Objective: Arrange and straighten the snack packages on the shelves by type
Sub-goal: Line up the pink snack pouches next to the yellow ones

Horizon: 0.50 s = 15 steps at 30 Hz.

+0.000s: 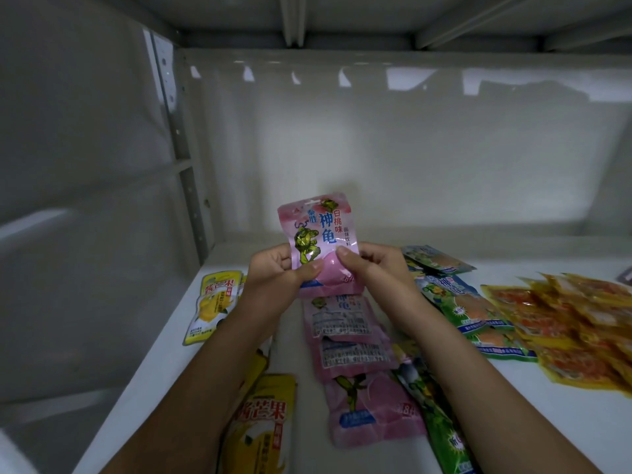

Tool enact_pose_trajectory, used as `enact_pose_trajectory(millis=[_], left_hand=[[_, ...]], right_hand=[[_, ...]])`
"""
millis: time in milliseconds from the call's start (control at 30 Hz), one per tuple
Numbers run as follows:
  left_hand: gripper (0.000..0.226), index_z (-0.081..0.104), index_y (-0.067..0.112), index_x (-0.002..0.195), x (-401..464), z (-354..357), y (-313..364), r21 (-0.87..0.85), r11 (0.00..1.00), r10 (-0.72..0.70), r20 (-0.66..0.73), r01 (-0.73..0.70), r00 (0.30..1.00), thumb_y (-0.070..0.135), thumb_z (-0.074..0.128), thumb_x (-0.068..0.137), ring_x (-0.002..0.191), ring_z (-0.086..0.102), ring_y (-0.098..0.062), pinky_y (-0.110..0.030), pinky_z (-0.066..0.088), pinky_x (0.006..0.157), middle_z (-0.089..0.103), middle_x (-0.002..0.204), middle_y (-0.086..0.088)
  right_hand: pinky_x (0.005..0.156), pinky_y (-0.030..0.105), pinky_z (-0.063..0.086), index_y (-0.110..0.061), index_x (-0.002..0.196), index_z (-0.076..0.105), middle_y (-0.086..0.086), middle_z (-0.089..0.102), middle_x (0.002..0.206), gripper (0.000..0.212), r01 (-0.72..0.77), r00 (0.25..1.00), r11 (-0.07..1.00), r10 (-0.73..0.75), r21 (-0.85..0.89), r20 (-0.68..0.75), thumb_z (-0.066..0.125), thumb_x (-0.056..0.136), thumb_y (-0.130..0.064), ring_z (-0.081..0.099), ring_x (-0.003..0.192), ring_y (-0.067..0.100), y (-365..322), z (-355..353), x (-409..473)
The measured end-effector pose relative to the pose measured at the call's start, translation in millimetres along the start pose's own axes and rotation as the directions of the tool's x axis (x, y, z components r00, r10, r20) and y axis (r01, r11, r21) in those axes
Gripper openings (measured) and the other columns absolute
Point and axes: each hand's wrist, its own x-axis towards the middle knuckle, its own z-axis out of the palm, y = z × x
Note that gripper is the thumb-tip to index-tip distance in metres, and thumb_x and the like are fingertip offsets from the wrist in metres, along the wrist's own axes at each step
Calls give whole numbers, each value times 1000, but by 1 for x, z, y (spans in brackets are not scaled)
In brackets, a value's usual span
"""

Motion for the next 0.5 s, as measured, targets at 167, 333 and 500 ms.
enact_pose_trajectory(millis=[167,333,500], left_hand=[[20,73,-1,115,2,-3,2,-73,994,-70,71,75,995,1,69,96,107,74,-42,-52,57,98,77,113,-21],[21,75,1,114,2,-5,6,-170,978,-113,63,122,992,12,65,99,104,73,-45,-58,59,93,76,113,-23],[21,72,1,115,-1,-3,5,-178,982,-65,-3,64,998,8,70,95,91,75,-38,-48,65,79,78,109,-20]], right_hand=[[71,37,48,12,84,65,26,64,74,59,3,999,1000,-3,12,48,80,84,-45,56,70,23,1,7,0],[70,38,49,-10,69,69,8,66,68,30,-1,996,1000,1,-1,90,73,95,-23,58,68,22,1,6,-1],[66,34,62,2,101,77,14,79,84,21,-6,997,999,3,41,78,64,102,-15,73,72,18,0,6,0]])
